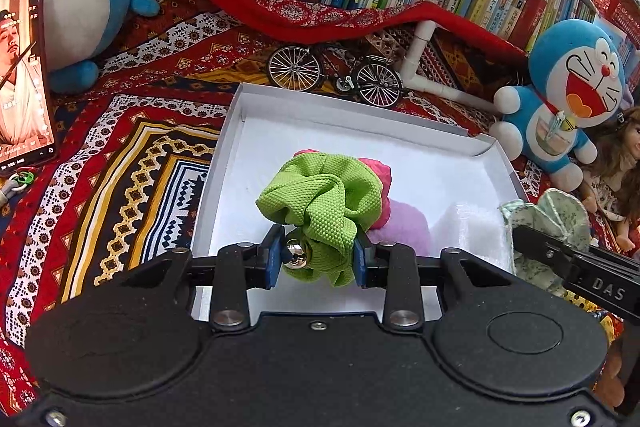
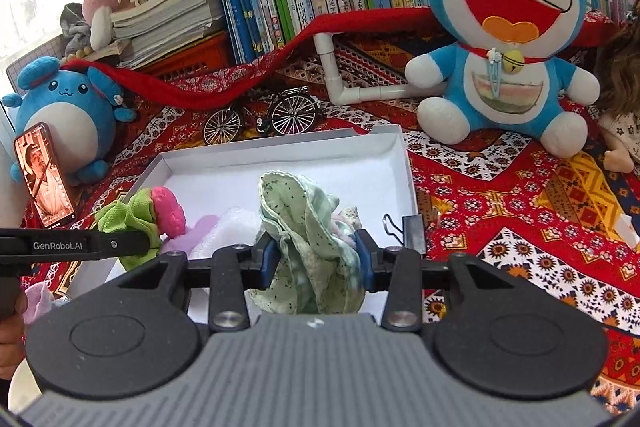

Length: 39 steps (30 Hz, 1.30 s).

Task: Organize soft objects
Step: 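Carry the scrunchie and mint cloth with both tools over the white tray, then open the left tool releasing the scrunchie while the right tool releases the mint cloth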

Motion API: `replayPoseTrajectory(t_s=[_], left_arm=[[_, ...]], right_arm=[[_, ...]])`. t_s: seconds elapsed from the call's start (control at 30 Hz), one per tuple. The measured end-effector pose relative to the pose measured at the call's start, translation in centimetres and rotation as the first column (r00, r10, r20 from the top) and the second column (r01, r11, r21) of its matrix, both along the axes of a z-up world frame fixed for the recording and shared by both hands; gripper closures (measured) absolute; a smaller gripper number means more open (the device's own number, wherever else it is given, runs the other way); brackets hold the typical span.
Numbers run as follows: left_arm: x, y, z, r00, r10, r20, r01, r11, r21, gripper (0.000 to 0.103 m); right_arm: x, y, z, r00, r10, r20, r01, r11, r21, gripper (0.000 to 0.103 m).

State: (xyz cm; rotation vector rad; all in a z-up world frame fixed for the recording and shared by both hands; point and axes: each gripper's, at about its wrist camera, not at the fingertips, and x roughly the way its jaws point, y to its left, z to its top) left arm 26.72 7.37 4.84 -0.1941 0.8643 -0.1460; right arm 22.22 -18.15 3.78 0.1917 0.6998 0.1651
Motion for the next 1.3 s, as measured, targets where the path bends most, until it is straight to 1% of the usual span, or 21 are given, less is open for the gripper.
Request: replayPoseTrajectory(t_s=[0.2, 0.4, 0.47, 0.6, 0.67, 0.73, 0.8, 0.83, 0.87, 0.9, 0.93, 0.97, 1.03, 1.2, 1.3], left_arm=[[0.5, -0.2, -0.2, 1.0, -0.001, -0.005, 0.001, 1.0, -0.003, 0.07], [1.1, 0.2, -0.4, 1.0, 0.009, -0.015, -0.009, 1.0, -0.029, 0.07], [1.1, 0.4, -0.5, 1.0, 0.011, -0.018, -0.011, 0.999, -0.037, 0.07], [1.0, 0.6, -0.6, 1.0, 0.019, -0.023, -0.02, 0.999, -0.03, 0.066], [0.9, 0.6, -0.6, 1.0, 0.016, -0.023, -0.017, 0.999, -0.031, 0.063], [0.9, 0.5, -0.6, 1.0, 0.017, -0.025, -0.017, 0.999, -0.028, 0.058], [0.9, 0.5, -0.7, 0.999, 0.016, -0.028, -0.017, 1.0, -0.025, 0.055], [0.9, 0.4, -0.7, 0.999, 0.016, -0.029, -0.017, 1.0, -0.025, 0.053], [0.8, 0.4, -0.7, 0.999, 0.015, -0.03, -0.016, 1.0, -0.023, 0.052], [0.8, 0.3, -0.8, 0.999, 0.016, -0.031, -0.017, 1.0, -0.019, 0.048], [0.8, 0.3, -0.7, 0.999, 0.018, -0.033, -0.018, 1.0, -0.014, 0.042], [0.6, 0.2, -0.7, 0.999, 0.021, -0.031, -0.021, 1.0, -0.007, 0.039], [0.3, 0.1, -0.4, 1.0, 0.018, -0.014, -0.018, 1.0, 0.004, 0.028], [-0.3, -0.1, 0.3, 1.0, 0.011, 0.015, -0.011, 1.0, -0.006, 0.02], [-0.8, -0.2, 0.7, 0.999, 0.007, 0.032, -0.007, 1.0, -0.005, 0.019]], right_arm=[[1.2, 0.9, -0.3, 1.0, 0.0, -0.013, 0.0, 1.0, -0.004, 0.057], [2.5, 1.0, -0.1, 1.0, -0.017, -0.023, 0.017, 1.0, 0.026, 0.056], [2.8, 0.9, -0.2, 0.999, -0.024, -0.032, 0.025, 0.999, 0.036, 0.056], [3.1, 0.4, -0.9, 0.997, -0.042, -0.071, 0.045, 0.998, 0.045, 0.054], [3.2, 0.1, -1.3, 0.995, -0.047, -0.086, 0.052, 0.997, 0.054, 0.053], [3.1, 0.0, -1.5, 0.995, -0.049, -0.089, 0.055, 0.996, 0.064, 0.052], [3.1, 0.1, -1.5, 0.995, -0.05, -0.09, 0.056, 0.997, 0.061, 0.049], [3.1, 0.2, -1.4, 0.995, -0.051, -0.09, 0.056, 0.997, 0.057, 0.047], [3.1, 0.2, -1.4, 0.995, -0.052, -0.089, 0.056, 0.997, 0.052, 0.04], [3.1, 0.3, -1.3, 0.994, -0.056, -0.089, 0.06, 0.997, 0.045, 0.039], [3.0, 0.2, -1.3, 0.994, -0.06, -0.087, 0.063, 0.997, 0.042, 0.034], [3.0, 0.2, -1.3, 0.994, -0.064, -0.083, 0.067, 0.997, 0.04, 0.029], [2.8, 0.0, -1.2, 0.996, -0.053, -0.076, 0.057, 0.997, 0.054, 0.027], [2.1, 0.3, -0.6, 0.998, -0.038, -0.045, 0.04, 0.999, 0.035, 0.022], [1.7, 0.3, -0.1, 0.999, -0.027, -0.025, 0.028, 0.999, 0.033, 0.018]])
